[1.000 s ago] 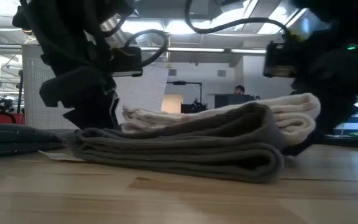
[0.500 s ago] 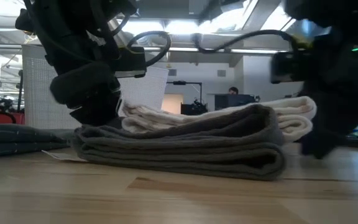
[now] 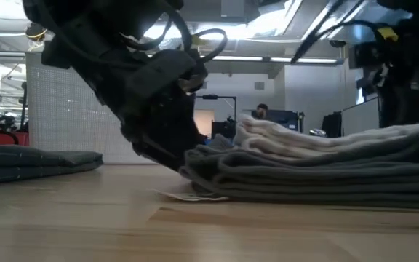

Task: Fold towel
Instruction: Stack the folded brown-white towel on top of the folded gray towel

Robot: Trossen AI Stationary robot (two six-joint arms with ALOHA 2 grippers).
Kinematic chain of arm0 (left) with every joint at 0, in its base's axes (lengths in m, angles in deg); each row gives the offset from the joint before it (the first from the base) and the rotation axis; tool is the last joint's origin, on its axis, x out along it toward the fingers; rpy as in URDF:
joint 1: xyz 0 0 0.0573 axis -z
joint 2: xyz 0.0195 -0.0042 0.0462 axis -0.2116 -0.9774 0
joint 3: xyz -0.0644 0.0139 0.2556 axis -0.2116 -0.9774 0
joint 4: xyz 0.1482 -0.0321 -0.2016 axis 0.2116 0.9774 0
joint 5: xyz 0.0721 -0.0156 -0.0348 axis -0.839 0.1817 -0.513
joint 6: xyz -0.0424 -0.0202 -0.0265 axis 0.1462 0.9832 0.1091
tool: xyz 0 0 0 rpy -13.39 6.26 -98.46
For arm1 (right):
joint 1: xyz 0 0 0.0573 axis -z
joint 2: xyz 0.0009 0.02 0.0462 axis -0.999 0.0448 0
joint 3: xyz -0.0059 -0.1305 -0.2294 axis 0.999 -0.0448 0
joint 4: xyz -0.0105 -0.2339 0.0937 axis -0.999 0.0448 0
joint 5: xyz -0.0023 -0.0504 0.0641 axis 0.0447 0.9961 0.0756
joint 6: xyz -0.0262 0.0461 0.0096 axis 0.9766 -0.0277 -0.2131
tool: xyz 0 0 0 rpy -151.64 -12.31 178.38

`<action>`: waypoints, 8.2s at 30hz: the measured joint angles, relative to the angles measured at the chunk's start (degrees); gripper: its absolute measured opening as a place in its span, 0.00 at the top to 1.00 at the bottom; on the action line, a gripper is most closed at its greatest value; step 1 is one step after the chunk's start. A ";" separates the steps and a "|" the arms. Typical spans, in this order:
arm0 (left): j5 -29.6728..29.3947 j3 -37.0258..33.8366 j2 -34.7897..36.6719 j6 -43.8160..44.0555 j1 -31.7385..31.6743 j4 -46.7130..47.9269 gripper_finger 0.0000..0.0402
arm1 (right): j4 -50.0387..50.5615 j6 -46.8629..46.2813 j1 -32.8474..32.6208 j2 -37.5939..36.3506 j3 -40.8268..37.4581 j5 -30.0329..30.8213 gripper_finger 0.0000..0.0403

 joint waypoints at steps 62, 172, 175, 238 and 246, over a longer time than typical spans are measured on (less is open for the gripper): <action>11.67 7.05 -1.81 19.19 -11.87 -6.79 0.54 | -58.76 -13.04 -10.38 3.21 -23.15 26.11 0.41; -5.41 2.05 7.01 -6.98 3.67 13.85 0.61 | -89.73 -39.55 -3.55 5.86 -26.50 2.03 0.52; -5.41 2.05 7.02 -6.89 3.70 13.83 0.61 | -90.24 -39.91 -3.15 3.51 -26.49 2.55 0.56; -21.63 2.33 26.78 23.90 24.46 36.61 0.61 | -78.67 -8.15 -3.37 8.39 2.38 9.63 0.96; -30.43 2.31 26.78 30.49 30.59 36.67 0.61 | -81.77 -8.80 -3.37 8.39 3.08 9.57 0.96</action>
